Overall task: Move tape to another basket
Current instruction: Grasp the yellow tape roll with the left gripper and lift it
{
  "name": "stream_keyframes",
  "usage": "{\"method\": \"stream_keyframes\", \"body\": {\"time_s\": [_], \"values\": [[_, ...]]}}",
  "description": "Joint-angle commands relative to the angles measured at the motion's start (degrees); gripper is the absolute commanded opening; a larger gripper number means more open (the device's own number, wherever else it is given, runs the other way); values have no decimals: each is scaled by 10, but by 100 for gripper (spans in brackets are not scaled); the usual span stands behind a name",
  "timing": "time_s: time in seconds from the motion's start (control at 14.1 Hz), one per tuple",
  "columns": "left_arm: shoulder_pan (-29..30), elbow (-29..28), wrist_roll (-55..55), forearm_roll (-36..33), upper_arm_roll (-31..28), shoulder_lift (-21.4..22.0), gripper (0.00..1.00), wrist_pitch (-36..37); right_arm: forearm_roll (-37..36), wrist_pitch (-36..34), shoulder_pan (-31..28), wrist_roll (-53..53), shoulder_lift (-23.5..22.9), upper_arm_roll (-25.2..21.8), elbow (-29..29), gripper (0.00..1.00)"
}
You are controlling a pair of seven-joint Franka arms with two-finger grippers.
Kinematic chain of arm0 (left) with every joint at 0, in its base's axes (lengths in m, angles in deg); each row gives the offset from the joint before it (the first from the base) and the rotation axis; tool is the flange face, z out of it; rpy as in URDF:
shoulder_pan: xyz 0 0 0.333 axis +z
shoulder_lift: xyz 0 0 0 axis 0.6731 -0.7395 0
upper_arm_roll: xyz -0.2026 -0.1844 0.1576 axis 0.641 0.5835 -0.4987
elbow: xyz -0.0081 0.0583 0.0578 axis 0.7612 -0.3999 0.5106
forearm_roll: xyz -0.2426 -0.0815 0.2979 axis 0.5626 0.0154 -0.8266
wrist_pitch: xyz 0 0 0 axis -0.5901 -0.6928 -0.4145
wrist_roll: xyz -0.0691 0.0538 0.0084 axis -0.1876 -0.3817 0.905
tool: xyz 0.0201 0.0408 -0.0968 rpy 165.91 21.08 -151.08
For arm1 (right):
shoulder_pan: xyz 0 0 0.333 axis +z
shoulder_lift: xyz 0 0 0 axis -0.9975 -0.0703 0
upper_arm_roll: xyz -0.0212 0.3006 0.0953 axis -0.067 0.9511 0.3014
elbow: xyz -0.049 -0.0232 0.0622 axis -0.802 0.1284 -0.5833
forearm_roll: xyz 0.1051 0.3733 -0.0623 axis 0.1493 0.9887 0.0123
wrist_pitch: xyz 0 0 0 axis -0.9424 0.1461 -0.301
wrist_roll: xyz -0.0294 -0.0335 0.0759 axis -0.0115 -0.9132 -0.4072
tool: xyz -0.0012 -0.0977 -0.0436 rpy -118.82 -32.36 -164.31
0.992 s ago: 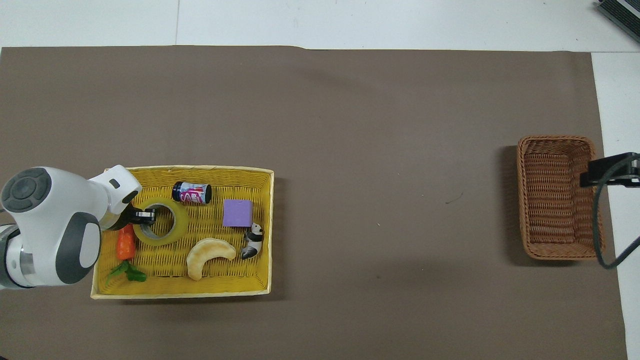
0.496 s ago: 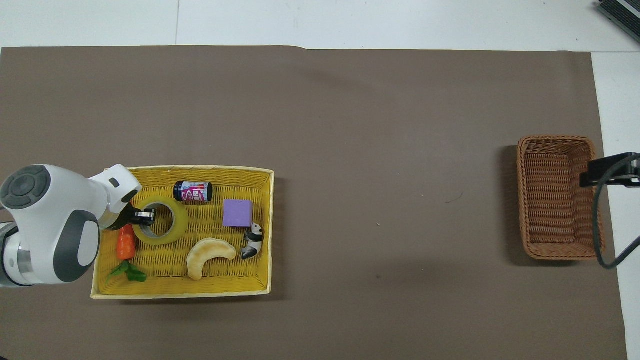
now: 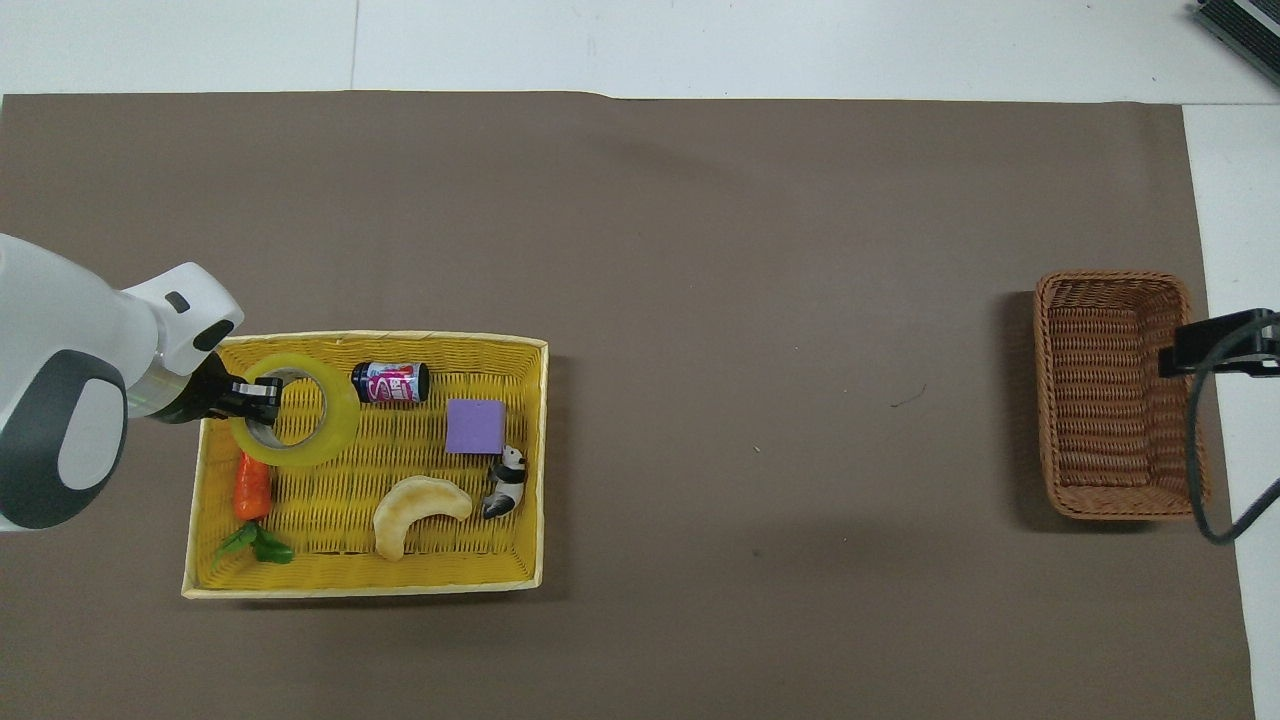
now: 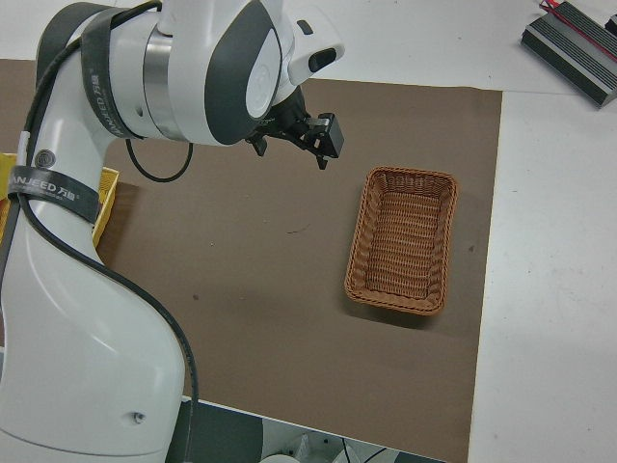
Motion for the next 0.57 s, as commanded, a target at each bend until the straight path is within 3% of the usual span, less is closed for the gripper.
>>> {"method": "stream_keyframes", "body": {"time_s": [0.0,0.21,0.5], "values": [[-62,29,87,8,-3,4,0,27,46,0,-11,-57,4,4,-13,100],[-127,48,179,38,-3,-3,0,19,73,31,-1,-58,12,10,-38,100],[-222,52,289,66,-2,-3,0,-42,169,59,4,-61,12,11,-70,100]]}}
